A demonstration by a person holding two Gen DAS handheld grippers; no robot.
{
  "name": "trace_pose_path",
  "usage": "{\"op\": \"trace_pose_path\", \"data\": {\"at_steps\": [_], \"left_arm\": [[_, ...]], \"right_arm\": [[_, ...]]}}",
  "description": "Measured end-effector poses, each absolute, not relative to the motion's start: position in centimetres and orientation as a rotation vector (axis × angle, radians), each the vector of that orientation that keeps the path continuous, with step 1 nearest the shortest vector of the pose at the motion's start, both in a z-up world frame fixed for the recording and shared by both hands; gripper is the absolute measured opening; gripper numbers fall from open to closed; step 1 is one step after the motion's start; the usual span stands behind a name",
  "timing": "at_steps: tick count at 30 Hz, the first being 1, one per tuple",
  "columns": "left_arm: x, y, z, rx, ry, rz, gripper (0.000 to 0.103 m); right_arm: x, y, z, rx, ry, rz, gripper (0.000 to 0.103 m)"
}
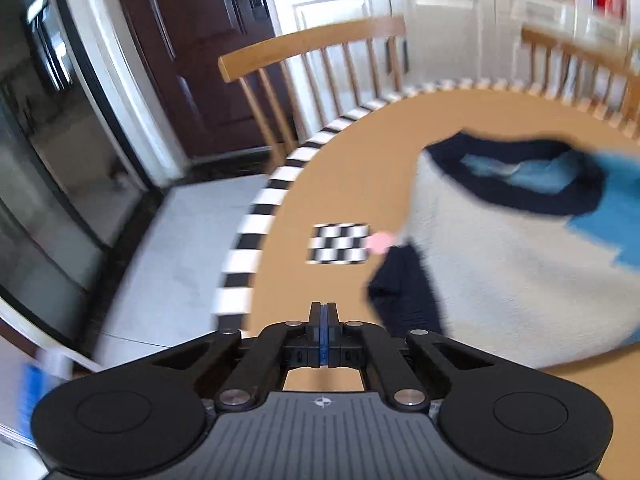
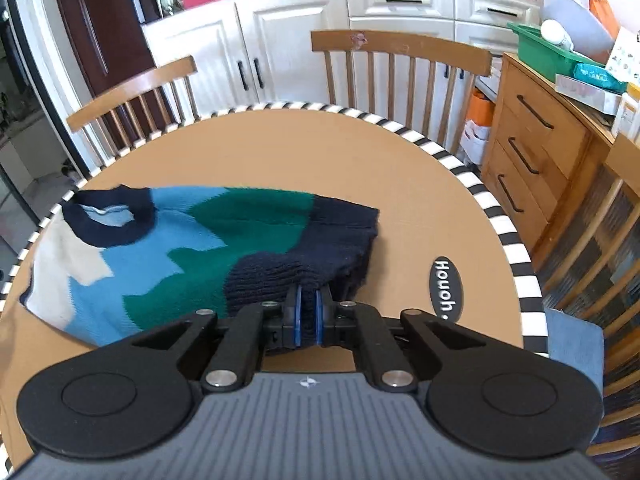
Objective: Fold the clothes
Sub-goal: 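Grasp the navy ribbed hem with the right gripper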
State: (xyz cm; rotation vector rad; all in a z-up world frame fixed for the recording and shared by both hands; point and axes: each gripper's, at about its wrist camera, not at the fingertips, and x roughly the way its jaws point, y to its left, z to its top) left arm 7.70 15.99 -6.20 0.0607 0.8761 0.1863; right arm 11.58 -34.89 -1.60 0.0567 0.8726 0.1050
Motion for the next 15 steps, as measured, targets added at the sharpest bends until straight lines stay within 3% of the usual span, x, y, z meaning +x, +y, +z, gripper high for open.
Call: {"op": "trace_pose_path", "data": {"at_steps": [2,4,8,10,15], "left_arm": [[7.2,14.7,-6.7,0.009,0.871,0.108,0.004],[7.4,12.8,-7.8,0.004,0.890,0.048,0.024],[8.2,8.9,-8.5,0.041,0.842,-0.049,0.035],[9.1,6.9,-8.5,0.105,0.805,-0.038,0.054],[12.3,5.5,-11.1,0.275,0.917,0.135,0.058]], "right_arm": [[12.3,-34.5,-3.1,0.050,0.933,0.067,0.006],[12.7,-34.4,-3.9,0.072,0.964,0.060,0.006],[13.3,-34.3,-5.5,0.052,1.021,0.043,0.007],[13.3,-34.5,-5.7,0.079,1.027,0.040,0.007],[13.1,-34.8,-5.9,0.104,1.029,0.044,0.008]]}}
